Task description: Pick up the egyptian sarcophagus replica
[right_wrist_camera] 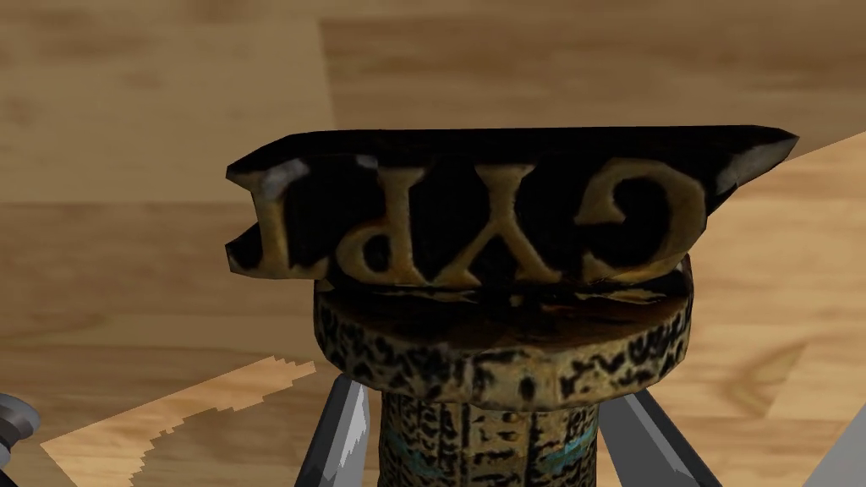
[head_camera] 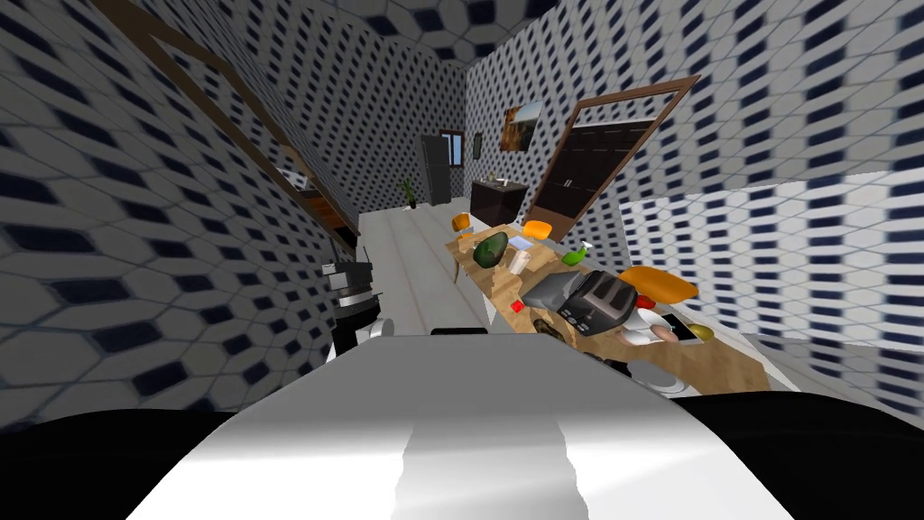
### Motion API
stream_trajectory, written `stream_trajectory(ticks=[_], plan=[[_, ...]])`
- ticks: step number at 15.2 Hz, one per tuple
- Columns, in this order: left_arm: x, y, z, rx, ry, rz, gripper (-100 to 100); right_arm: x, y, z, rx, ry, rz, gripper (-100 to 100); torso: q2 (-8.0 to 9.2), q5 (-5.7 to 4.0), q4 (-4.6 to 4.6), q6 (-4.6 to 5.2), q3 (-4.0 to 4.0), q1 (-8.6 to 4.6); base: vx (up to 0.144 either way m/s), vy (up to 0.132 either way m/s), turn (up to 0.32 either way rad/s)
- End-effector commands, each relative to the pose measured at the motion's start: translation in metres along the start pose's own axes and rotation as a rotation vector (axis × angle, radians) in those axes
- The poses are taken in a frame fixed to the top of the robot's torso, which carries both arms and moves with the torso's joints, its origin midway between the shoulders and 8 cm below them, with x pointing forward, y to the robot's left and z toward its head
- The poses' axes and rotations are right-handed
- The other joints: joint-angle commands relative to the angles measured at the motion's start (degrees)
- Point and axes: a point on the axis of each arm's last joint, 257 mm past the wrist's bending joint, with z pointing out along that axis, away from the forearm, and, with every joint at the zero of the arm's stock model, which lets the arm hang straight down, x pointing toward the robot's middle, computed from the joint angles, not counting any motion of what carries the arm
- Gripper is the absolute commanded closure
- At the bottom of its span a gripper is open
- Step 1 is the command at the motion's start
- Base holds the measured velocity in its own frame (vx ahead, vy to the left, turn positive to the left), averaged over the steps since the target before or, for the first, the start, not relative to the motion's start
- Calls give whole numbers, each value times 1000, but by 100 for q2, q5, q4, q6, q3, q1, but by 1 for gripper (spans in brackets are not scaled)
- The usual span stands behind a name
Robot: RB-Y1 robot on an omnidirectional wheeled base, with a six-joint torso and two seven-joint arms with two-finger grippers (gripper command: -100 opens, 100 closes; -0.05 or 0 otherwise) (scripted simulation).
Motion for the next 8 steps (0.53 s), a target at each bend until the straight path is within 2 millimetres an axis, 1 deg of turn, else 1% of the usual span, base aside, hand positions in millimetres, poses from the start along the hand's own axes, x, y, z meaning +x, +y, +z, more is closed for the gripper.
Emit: stream_trajectory(ticks=[1,2,3,4,6,7,8], plan=[[0,0,0,0,0,0,0,0,-5,0,-11,6,-28,100,0,0,0,0,0,0,13,42,-77],[0,0,0,0,0,0,0,-1,0,1,-20,1,-16,100,-1,-1,-1,-1,-1,5,16,42,-58],[0,0,0,0,0,0,0,-1,0,1,-20,-1,-13,100,-2,-3,-3,-1,-2,8,10,31,-18],[0,0,0,0,0,0,0,-1,-6,0,-24,7,-37,100,-2,-6,-3,-2,-3,7,9,33,-47],[0,0,0,0,0,0,0,-3,-3,1,-29,-2,-21,100,-3,-7,-4,-3,-3,7,9,28,-36],[0,0,0,0,0,0,0,-1,-9,-1,-32,7,-46,100,-2,-8,-4,-2,-3,5,5,24,-51],[0,0,0,0,0,0,0,-3,-7,0,-36,-1,-31,100,-1,-6,-4,-2,-2,5,7,28,-53]])
